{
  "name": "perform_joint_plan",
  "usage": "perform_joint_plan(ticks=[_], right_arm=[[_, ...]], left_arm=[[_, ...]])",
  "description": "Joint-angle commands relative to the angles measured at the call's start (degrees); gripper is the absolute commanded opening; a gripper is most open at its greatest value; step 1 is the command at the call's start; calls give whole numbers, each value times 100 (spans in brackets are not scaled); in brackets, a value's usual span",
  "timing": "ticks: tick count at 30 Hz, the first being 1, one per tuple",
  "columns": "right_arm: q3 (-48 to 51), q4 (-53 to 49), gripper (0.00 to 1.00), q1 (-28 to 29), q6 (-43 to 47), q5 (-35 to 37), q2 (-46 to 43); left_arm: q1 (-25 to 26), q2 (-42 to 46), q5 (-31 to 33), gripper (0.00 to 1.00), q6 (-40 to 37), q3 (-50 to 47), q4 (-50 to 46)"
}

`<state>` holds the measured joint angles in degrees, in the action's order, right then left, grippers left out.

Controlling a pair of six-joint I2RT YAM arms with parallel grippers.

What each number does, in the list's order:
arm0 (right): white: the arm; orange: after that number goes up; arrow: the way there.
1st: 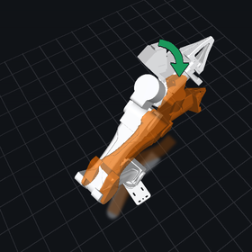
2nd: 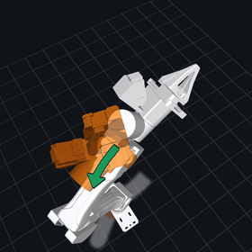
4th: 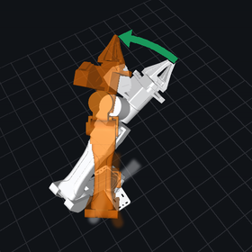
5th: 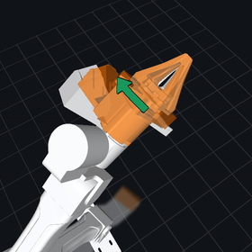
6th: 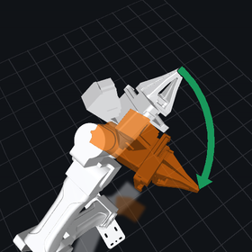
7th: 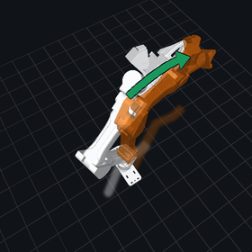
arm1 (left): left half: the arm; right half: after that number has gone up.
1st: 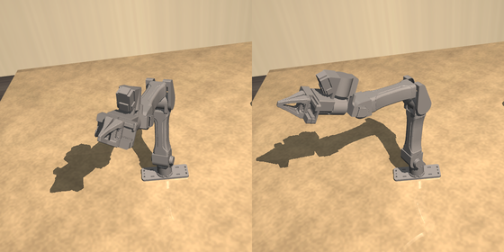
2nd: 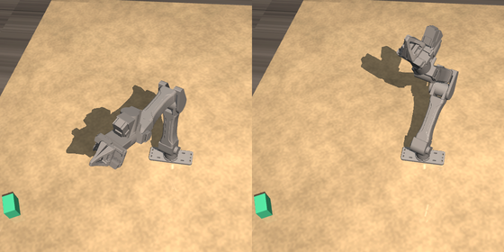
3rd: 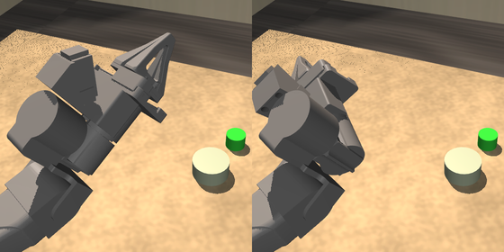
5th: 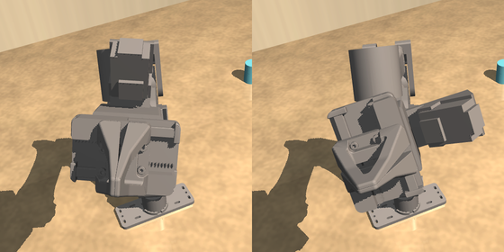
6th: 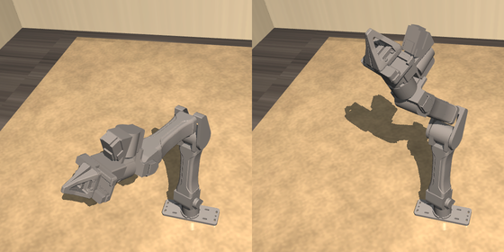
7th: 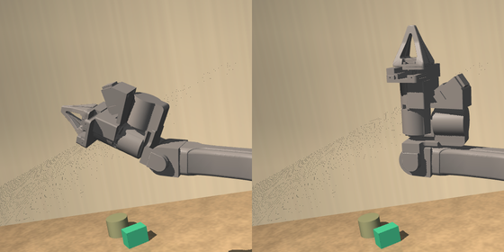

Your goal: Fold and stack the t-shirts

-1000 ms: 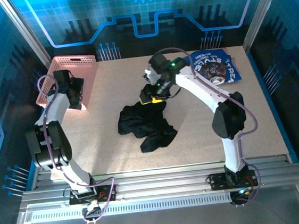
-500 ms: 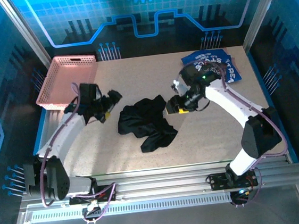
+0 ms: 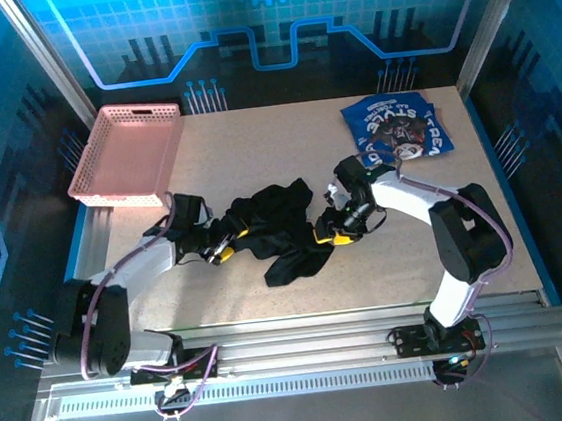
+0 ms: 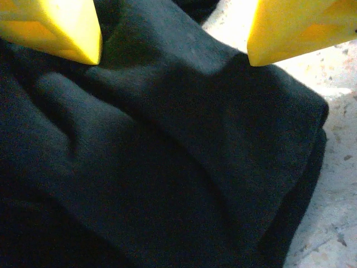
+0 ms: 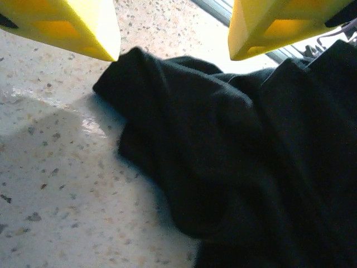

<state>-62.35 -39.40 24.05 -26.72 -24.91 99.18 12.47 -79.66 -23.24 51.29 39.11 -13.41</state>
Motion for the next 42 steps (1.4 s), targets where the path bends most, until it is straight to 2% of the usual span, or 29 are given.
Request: perform_joint_plan(ticks=[1, 5, 8, 10, 12, 14, 15, 23, 28, 34, 42], right_arm=[[125, 358, 54, 86, -268, 39, 190], [91, 494, 50, 141, -404, 77, 461], [-13, 566, 45, 226, -461, 125, 614], [-130, 547, 33, 253, -466, 157, 728], [-244, 514, 16, 249, -488, 211, 756], [-412, 437, 3, 224, -509, 294, 667], [-537, 359, 0, 194, -518, 351, 573], [-1850, -395, 0, -147, -410, 1035, -572], [-2731, -752, 0, -516, -274, 1358, -1208], [-3430, -937, 0, -1139, -198, 1010, -1734], [-3583, -752, 0, -1521, -263, 251, -2237]], left_arm=[[96, -239, -113, 67, 62, -104, 329], [132, -650, -27, 60, 76, 72, 418], [172, -946, 190, 48, 78, 244, 483], [177, -1196, 225, 32, 74, 398, 529], [177, -1291, 296, 16, 36, 574, 466], [177, -1266, 339, 5, -35, 790, 379], [177, -1231, 356, 0, -115, 958, 248], [12, -406, 831, 0, -673, 2221, -806], [-587, 201, 793, 0, -809, 2752, -1023], [-1242, 654, 649, 0, -1248, 3439, -1224], [-1379, 1005, 454, 0, -1376, 3928, -728]])
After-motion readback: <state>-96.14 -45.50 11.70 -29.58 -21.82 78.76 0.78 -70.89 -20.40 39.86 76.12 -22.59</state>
